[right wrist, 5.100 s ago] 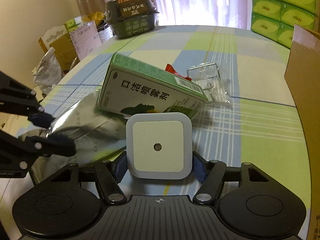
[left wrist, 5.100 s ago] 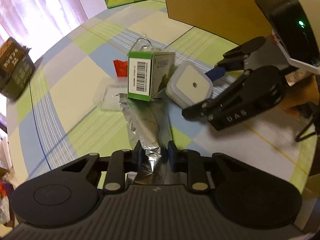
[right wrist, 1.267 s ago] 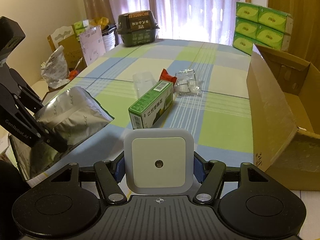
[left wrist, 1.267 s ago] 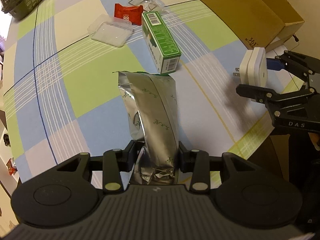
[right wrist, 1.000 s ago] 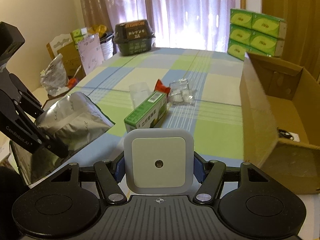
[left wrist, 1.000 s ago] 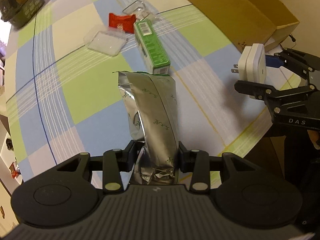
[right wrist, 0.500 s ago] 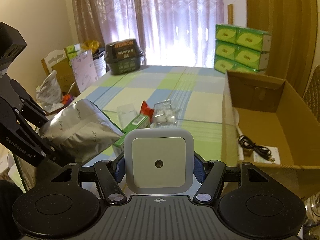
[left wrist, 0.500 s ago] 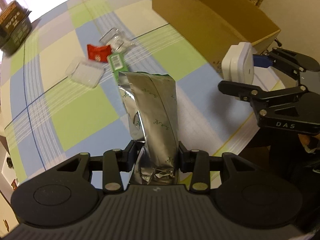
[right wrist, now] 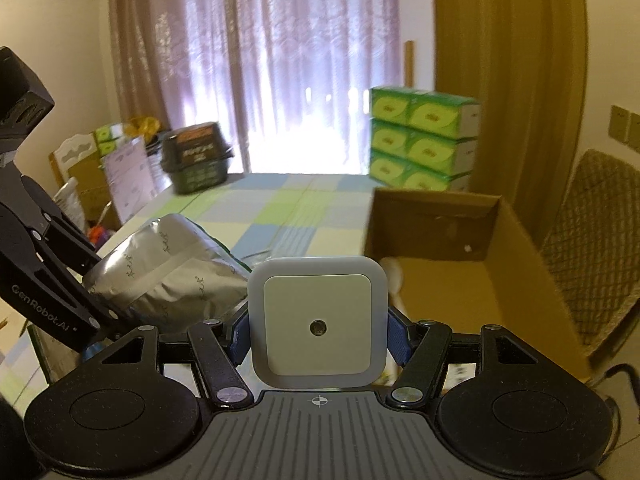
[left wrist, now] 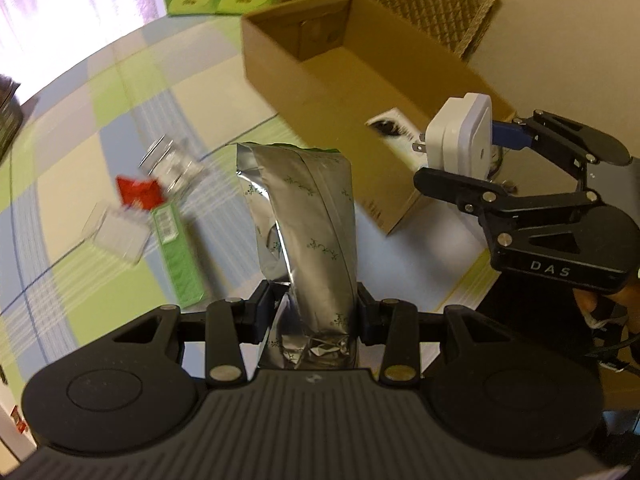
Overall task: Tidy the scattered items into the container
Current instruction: 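Lift and carry the foil bag and night light toward the cardboard box with both tools, then lower the foil bag into the box with left while right lowers the night light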
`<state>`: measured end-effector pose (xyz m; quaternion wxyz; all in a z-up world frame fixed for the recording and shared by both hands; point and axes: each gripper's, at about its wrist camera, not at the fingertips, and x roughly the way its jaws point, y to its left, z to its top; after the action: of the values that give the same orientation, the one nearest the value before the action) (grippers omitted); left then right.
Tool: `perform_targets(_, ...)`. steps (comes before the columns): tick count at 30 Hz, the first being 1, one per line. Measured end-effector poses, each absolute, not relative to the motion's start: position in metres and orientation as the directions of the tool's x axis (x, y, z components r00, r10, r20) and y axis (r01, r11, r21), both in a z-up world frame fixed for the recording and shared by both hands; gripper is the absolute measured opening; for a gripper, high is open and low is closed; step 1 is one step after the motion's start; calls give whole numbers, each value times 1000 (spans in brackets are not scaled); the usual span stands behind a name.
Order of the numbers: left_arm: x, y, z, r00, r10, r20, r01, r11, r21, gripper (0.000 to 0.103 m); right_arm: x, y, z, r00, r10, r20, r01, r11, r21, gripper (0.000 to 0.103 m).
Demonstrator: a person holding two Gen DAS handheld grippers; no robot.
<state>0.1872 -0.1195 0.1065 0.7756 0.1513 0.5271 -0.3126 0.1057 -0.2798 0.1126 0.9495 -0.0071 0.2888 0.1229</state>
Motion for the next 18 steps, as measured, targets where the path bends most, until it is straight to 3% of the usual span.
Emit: perform_targets(18, 223, -236, 128, 235, -428, -873, 693, 703, -159, 35, 138, -375, 116, 817, 102, -568, -122, 992, 2, 67)
